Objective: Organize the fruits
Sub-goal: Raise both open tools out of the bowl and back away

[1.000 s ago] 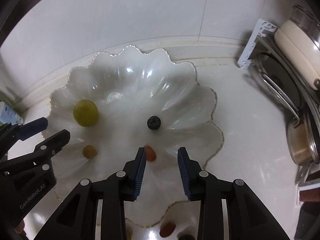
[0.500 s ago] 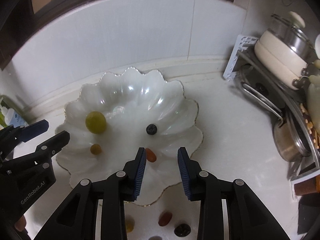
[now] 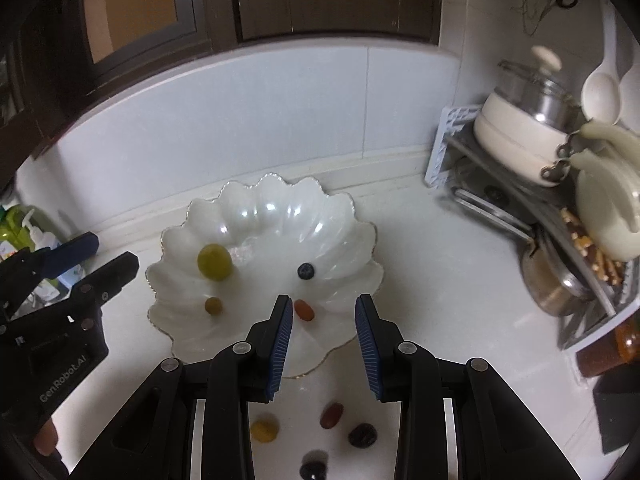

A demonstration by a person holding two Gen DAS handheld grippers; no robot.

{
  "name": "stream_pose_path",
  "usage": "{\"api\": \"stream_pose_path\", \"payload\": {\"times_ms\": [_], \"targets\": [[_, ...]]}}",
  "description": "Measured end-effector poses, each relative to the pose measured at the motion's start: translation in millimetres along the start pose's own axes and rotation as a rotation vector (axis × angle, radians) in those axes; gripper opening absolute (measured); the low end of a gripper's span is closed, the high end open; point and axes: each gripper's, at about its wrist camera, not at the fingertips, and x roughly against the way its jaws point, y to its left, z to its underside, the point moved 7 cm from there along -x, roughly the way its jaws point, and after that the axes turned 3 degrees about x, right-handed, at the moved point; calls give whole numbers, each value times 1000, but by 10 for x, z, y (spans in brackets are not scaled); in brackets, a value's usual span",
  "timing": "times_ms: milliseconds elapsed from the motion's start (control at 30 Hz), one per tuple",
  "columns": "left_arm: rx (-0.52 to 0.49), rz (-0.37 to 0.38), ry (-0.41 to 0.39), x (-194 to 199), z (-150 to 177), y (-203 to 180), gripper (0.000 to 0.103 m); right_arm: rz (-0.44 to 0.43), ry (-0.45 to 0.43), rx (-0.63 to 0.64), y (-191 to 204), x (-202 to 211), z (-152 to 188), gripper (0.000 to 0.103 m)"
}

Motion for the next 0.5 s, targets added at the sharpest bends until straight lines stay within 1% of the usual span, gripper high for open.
{"api": "stream_pose_path", "payload": {"times_ms": [233,333,500], "targets": [[-15,38,-67,273,29,-91,47,25,-90,-16,-38,355,85,34],[-13,59,-81,360,64,-123,47,44,-114,-20,-59,467,124,34],[-16,71,-113,500,121,-154,47,69,-142,-25,-98,603,209,34]]}}
